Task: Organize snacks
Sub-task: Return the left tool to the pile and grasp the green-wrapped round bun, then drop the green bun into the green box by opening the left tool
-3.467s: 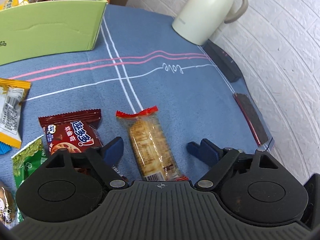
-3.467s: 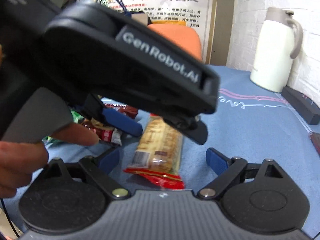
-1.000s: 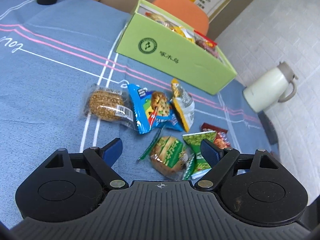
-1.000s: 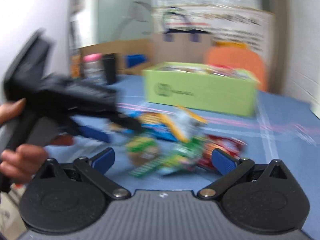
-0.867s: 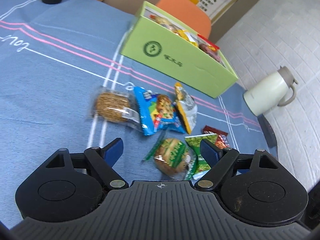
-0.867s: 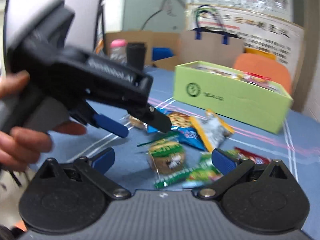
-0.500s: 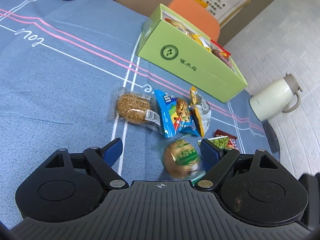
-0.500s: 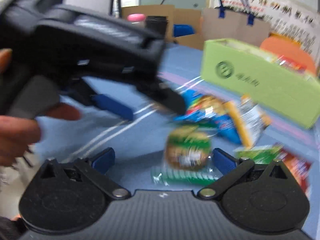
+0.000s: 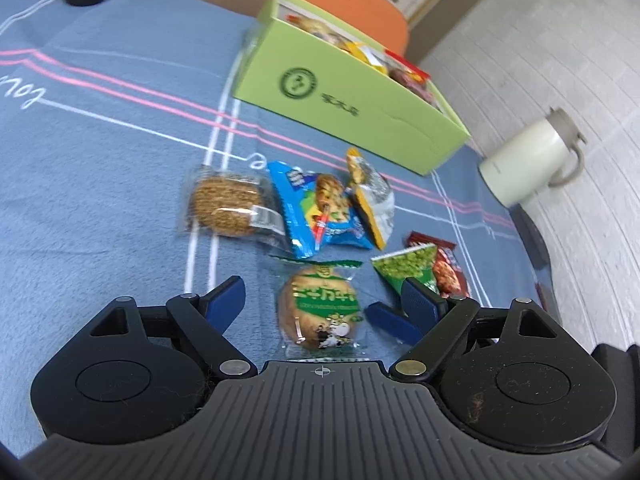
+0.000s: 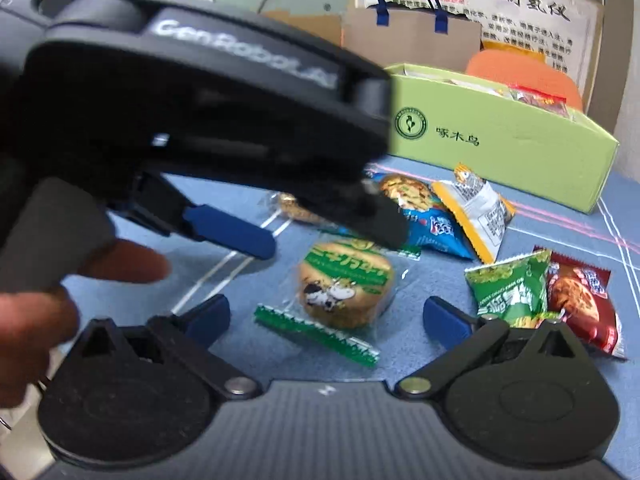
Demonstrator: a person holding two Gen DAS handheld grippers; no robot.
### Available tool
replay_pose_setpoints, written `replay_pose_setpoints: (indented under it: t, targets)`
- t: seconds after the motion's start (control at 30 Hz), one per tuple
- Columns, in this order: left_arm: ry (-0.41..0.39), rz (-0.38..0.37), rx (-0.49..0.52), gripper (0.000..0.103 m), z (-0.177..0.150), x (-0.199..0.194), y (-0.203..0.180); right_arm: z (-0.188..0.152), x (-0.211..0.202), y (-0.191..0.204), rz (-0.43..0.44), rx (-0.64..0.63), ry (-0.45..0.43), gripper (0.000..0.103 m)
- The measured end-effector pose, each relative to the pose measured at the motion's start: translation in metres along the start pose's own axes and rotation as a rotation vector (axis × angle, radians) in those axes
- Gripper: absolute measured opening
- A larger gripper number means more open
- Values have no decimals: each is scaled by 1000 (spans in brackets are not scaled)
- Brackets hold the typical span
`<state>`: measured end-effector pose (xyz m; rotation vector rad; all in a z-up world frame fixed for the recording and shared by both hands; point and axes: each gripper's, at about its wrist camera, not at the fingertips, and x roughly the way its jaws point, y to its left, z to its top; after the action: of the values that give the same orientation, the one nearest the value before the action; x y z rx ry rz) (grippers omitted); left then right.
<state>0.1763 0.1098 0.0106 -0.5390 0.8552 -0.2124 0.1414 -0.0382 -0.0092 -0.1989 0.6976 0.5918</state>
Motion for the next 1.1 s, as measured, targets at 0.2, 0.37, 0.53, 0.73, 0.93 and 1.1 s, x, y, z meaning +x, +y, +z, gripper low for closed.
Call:
replay_pose_setpoints:
  t: [0.2,0.37,0.53,0.73,0.93,1.1]
  targets:
    - [55,-25,99,72,8,6,-6,1,2,-7,4,86,-33,100]
    - [86,-44,140,54,2,11,-5,-3,-1,5,-52,22,-61,71]
    - [71,-20,123,9,-5,5,0,-5,-14,2,-40,53,-48,64]
    - [-5,-100,80,7,3,-24,-9,11,-46,-4,-49,29,-137,65]
    - [-143,-85,126,8,64,-22,-37,74,-27,-29,-71,-62,-248,66]
    - [-225,-30,134,8,138,3,-43,142,24,-62,-41,-99,-282,66]
